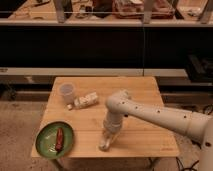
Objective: Wipe the white sponge on the table
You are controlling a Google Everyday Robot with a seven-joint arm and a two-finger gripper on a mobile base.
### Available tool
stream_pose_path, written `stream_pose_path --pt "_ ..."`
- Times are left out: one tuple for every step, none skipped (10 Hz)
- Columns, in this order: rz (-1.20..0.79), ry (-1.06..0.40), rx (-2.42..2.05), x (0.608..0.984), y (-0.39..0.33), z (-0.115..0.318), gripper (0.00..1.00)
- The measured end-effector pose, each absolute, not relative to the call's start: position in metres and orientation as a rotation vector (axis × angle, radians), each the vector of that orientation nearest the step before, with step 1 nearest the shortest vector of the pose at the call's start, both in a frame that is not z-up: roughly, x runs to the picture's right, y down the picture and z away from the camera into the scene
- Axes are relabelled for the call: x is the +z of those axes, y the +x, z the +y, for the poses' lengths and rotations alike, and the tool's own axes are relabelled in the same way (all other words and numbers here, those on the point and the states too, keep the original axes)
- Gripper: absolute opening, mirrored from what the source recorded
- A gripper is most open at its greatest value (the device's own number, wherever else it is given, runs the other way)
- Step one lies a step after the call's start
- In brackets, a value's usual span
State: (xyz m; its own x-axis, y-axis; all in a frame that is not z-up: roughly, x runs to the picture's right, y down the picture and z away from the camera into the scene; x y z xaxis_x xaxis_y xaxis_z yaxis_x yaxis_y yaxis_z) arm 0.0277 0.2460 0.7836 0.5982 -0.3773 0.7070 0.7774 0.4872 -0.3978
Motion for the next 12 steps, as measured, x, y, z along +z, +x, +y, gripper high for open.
stream_pose_path --pt "-0.575 -0.760 -0.717 0.791 0.034 0.237 0.00" --pt "-0.565 -0.750 -0.687 0.797 0.038 0.228 0.00" --pt "-0.555 -0.739 -0.652 0.806 0.043 0.219 0.00" --pt "-0.553 -0.734 -0.621 0.816 0.043 0.211 0.00" --pt "-0.557 -0.736 -0.609 0.824 0.038 0.208 0.00" --pt "-0.565 -0.745 -0.607 0.832 0.030 0.210 0.00" --pt "-0.583 -0.759 -0.616 0.841 0.012 0.213 0.00" --pt "-0.601 -0.758 -0.633 0.846 -0.008 0.212 0.00" --pt "-0.618 -0.750 -0.653 0.848 -0.026 0.208 0.00" --pt "-0.640 -0.740 -0.684 0.846 -0.046 0.204 0.00" --pt "-0.676 -0.720 -0.747 0.837 -0.078 0.198 0.00" --pt "-0.695 -0.709 -0.782 0.831 -0.091 0.196 0.00"
